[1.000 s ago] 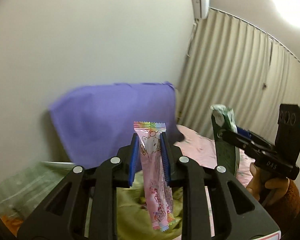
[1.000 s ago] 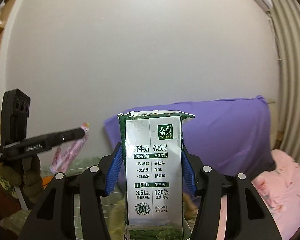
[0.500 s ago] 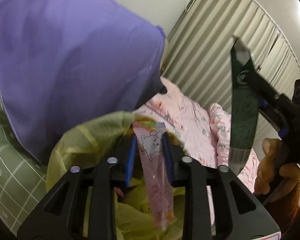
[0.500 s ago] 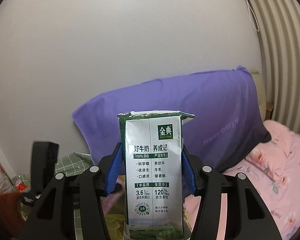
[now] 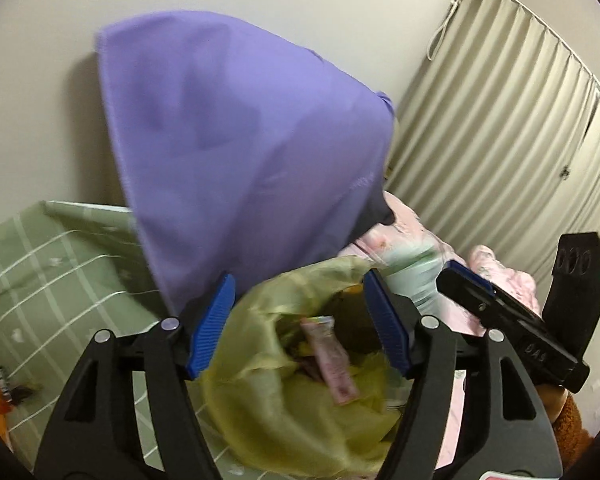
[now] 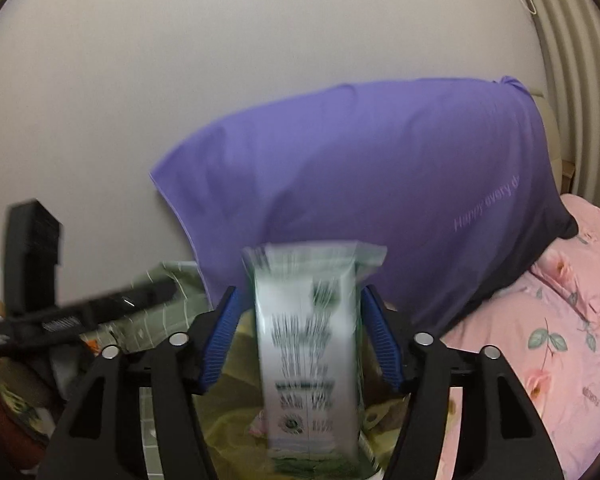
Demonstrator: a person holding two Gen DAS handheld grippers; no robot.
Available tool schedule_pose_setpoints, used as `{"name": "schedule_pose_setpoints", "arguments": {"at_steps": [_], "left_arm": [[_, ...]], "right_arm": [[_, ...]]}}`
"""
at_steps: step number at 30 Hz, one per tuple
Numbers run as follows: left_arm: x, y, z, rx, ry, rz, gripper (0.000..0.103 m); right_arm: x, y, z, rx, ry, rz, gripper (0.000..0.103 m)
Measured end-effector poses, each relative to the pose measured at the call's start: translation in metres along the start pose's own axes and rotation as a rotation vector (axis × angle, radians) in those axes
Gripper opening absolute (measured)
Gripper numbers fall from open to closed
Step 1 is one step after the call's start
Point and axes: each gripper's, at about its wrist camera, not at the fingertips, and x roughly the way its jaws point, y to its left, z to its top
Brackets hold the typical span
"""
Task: Collect trash
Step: 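Carry both items to the yellow-bagged bin and open both grippers over it, then move both open grippers back toward the table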
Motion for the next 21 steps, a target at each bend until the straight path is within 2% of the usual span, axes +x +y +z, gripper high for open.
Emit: {"name": "schedule_pose_setpoints", "arguments": {"at_steps": [8, 11, 14, 21], "left_arm": [[-0.028, 0.027, -0.026, -0.032, 0.001, 0.097, 0.066], [-0.049, 0.041, -0.041, -0.044, -0.001, 0.163, 0.066], [-0.070, 0.058, -0.054, -0.061, -0.010, 0.235, 0.066], [-0.147, 0.115, -0.086, -0.160, -0.073, 0.441, 0.066]], "right_arm": [[0.002, 0.005, -0.010, -0.006, 0.033, -0.018, 0.059], [0.001, 0.016, -0.015, -0.016, 0.036, 0.017, 0.059], [-0.005, 0.036, -0.019, -0.049, 0.020, 0.079, 0.059], [0.007, 0.111, -0.038, -0.243, 0.075, 0.186, 0.059]]}}
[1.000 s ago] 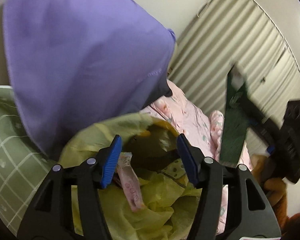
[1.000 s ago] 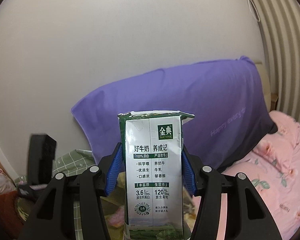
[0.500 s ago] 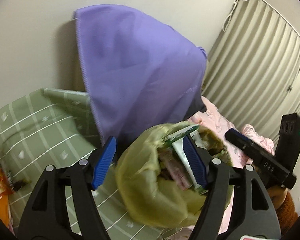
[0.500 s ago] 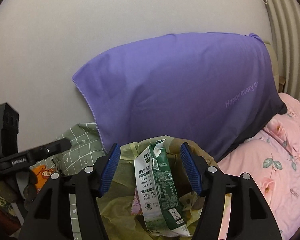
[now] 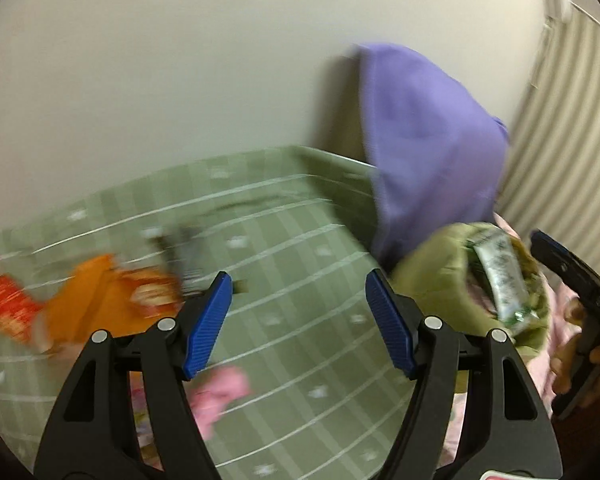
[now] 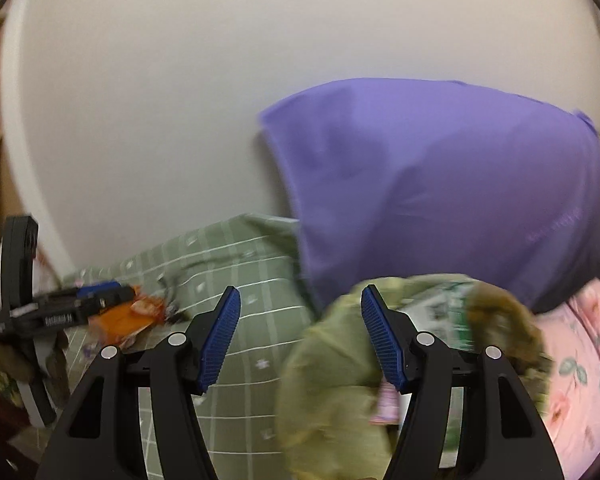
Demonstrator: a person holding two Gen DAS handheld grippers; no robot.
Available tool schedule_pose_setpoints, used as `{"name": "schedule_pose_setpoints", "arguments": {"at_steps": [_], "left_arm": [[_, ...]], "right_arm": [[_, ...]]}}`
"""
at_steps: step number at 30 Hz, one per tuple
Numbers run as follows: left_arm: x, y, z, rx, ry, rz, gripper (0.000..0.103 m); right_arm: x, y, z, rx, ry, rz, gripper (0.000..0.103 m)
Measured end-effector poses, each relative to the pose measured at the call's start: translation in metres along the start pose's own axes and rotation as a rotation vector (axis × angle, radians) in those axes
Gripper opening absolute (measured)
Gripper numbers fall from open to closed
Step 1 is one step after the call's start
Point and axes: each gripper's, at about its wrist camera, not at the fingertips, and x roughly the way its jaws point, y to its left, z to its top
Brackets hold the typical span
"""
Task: Collect trash
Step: 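Move both open grippers back toward the table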
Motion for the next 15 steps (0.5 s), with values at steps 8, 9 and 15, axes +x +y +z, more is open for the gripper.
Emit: {"name": "schedule_pose_setpoints", "arguments": {"at_steps": [8, 9, 15], "left_arm": [[-0.059, 0.131, -0.025, -0.336, -0.096, 0.198, 0.068], [-0.065, 0.149, -0.029, -0.393, -0.111, 0.228, 0.068], [-0.060, 0.237, -0.050, -0.660, -0.079, 0.294, 0.071]], "right_arm": [[0.031, 0.054, 0.002, -0.048, 0.031, 0.081, 0.059], [0.033, 0.058, 0.003, -0.047, 0.029, 0.082, 0.059], [0.055, 0.090, -0.004, -0.086, 0.068, 0.109, 0.059]]}}
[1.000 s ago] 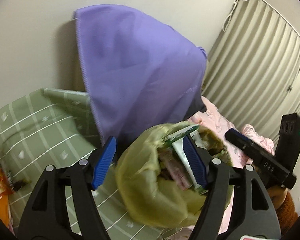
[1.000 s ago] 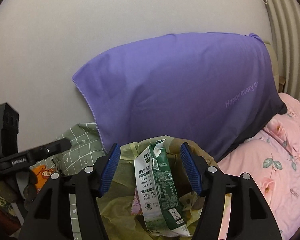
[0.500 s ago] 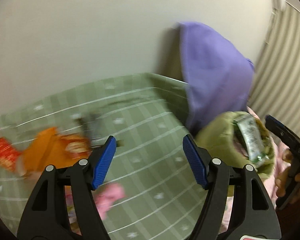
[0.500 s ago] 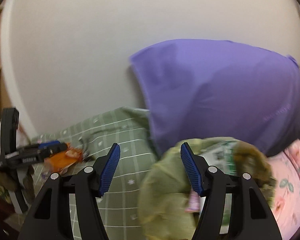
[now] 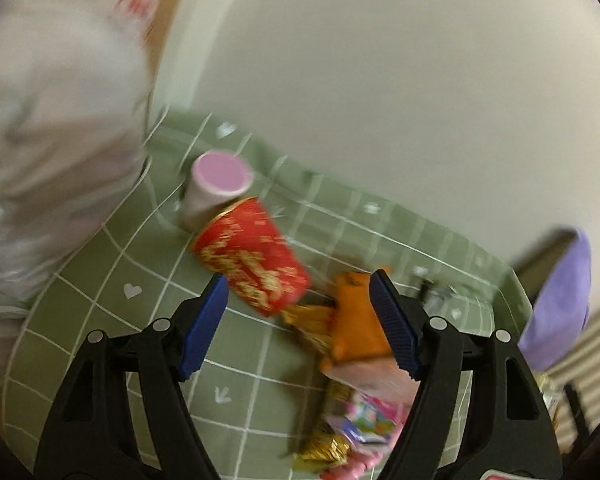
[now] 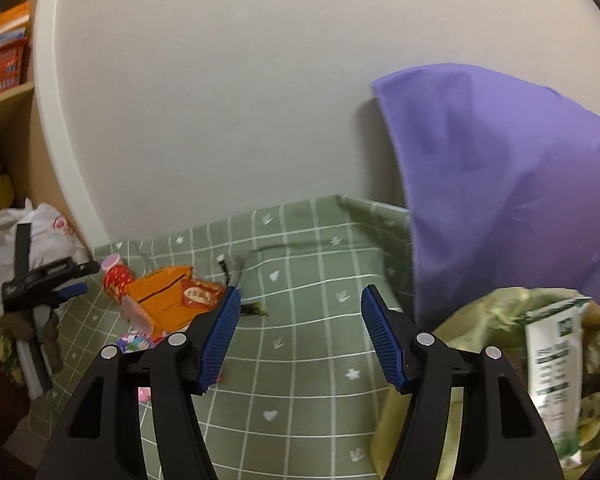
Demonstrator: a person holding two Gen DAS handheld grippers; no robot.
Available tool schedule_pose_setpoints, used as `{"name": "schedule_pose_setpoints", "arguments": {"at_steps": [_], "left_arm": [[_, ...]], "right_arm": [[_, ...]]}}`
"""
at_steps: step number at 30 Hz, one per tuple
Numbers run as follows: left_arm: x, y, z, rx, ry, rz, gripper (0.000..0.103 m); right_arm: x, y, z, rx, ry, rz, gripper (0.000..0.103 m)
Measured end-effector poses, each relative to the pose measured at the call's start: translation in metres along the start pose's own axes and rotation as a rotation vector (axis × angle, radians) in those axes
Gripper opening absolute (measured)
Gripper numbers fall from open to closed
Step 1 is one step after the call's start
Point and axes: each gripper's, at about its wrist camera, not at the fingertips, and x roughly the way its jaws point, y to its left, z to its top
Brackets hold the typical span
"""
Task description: Collect trash
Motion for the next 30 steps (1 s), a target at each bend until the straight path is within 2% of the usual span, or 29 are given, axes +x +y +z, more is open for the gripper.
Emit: {"name": "schedule_pose_setpoints", "arguments": {"at_steps": [3, 9, 10, 11, 14, 17, 21, 25, 28, 30], "left_arm": [[0.028, 0.013, 0.010, -0.045, 0.055, 0.021, 0.071], [0.064, 0.020, 0.021, -0.097, 0.091, 0.086, 0.071], [0.068, 0.021, 0.020, -0.102, 0.104, 0.091, 0.068], [0.068, 0.022, 0.018, -0.106, 0.111, 0.087, 0.063], [0.064, 0.022, 0.010, -0.094, 0.128, 0.026, 0.057], [0.052, 0.019, -0.002, -0.060, 0.147, -0.023, 0.056], [0.026, 0.013, -0.021, 0.028, 0.152, -0.031, 0.056], [0.005, 0.008, -0.031, 0.115, 0.147, -0.006, 0.056], [-0.013, 0.011, -0.034, 0.109, 0.140, -0.058, 0.056], [-0.025, 0.011, -0.035, 0.121, 0.125, -0.056, 0.056]], "right_arm": [[0.011, 0.011, -0.004, -0.024, 0.026, -0.003, 0.059], [0.029, 0.027, -0.017, -0.071, 0.087, -0.019, 0.059], [0.032, 0.029, -0.020, -0.080, 0.096, -0.029, 0.059], [0.035, 0.030, -0.022, -0.086, 0.103, -0.034, 0.059], [0.044, 0.035, -0.026, -0.090, 0.125, -0.013, 0.059], [0.057, 0.040, -0.028, -0.071, 0.152, 0.033, 0.059], [0.081, 0.058, -0.025, -0.063, 0.197, 0.127, 0.059], [0.098, 0.091, -0.023, -0.130, 0.209, 0.219, 0.059], [0.110, 0.119, -0.023, -0.195, 0.220, 0.285, 0.059], [0.120, 0.140, -0.024, -0.247, 0.224, 0.348, 0.059]]}}
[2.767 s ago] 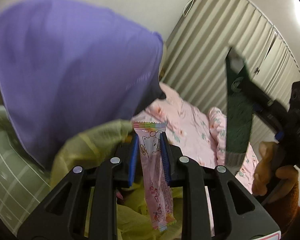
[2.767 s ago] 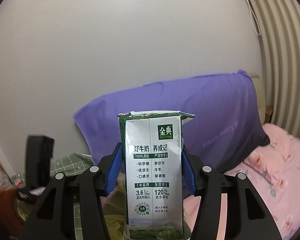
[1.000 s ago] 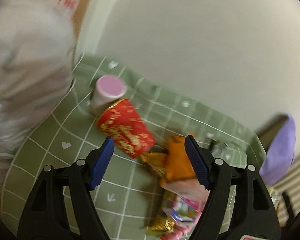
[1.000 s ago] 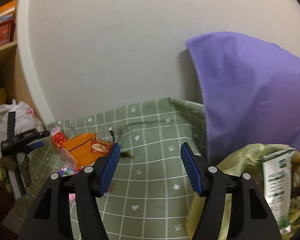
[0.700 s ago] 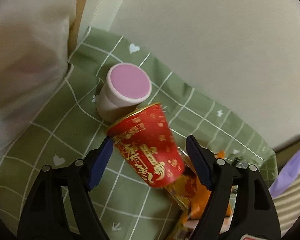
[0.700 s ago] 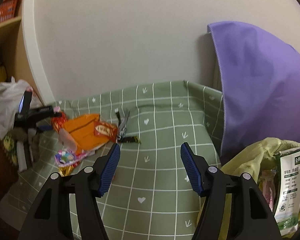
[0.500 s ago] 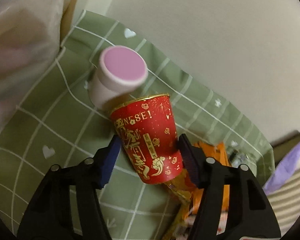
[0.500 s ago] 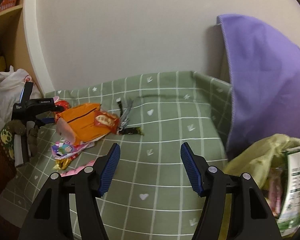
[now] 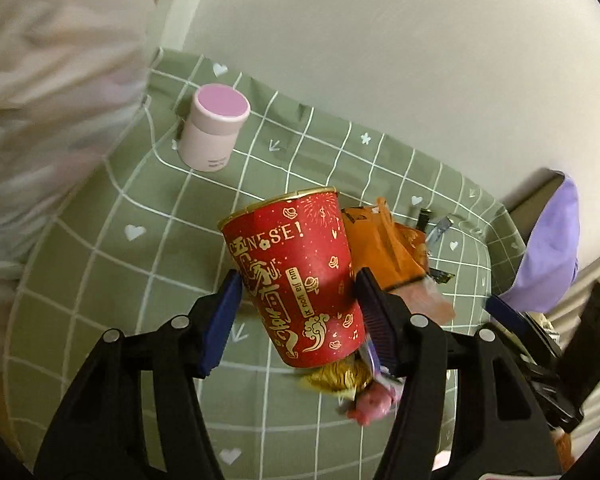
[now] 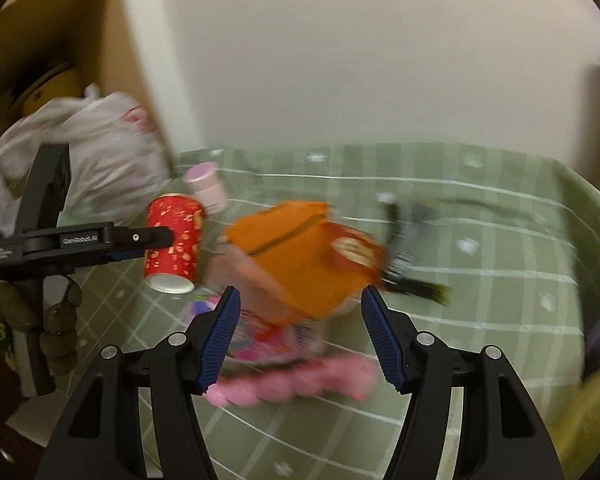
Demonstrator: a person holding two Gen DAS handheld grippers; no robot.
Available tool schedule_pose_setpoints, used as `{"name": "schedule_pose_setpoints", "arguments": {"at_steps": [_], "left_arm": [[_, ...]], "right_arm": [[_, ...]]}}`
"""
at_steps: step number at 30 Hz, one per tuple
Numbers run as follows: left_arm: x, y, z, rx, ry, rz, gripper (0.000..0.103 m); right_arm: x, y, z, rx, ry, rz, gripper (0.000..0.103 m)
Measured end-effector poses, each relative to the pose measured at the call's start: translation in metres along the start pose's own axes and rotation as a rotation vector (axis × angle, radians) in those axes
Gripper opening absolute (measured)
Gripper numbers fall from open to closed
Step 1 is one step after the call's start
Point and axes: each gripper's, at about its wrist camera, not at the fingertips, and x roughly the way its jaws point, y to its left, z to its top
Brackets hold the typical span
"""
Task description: Collect trash
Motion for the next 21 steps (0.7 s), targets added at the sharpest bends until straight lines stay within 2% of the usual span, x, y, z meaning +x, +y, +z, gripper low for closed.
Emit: {"name": "schedule_pose_setpoints", "arguments": {"at_steps": [2, 4, 8, 10, 11, 13, 15, 21], "left_arm": [[-0.010, -0.004, -0.002, 0.032, -0.017, 0.035, 0.056], [-0.025, -0.002, -0.005, 0.051, -0.033, 0.059, 0.056], [-0.043, 0.005, -0.008, 0.032, -0.050, 0.050, 0.056], [-0.045, 0.006, -0.010, 0.035, -0.050, 0.058, 0.056], [-0.046, 0.006, -0.012, 0.038, -0.050, 0.061, 0.056], [-0.049, 0.007, -0.015, 0.042, -0.048, 0.060, 0.057], [-0.049, 0.004, -0.017, 0.053, -0.046, 0.059, 0.056], [-0.043, -0.021, -0.017, 0.116, -0.043, 0.036, 0.057]], "right_arm": [[0.012, 0.011, 0.004, -0.050, 0.008, 0.016, 0.059], [0.031, 0.026, 0.006, -0.127, 0.024, -0.012, 0.059], [0.063, 0.039, 0.003, -0.213, 0.076, -0.055, 0.057], [0.073, 0.037, 0.001, -0.217, 0.128, -0.060, 0.041], [0.074, 0.035, 0.001, -0.209, 0.146, -0.048, 0.038], [0.062, 0.029, 0.002, -0.174, 0.133, -0.016, 0.025], [0.045, 0.023, 0.007, -0.134, 0.108, 0.005, 0.018], [-0.032, 0.000, 0.026, -0.006, -0.030, 0.069, 0.013]]}}
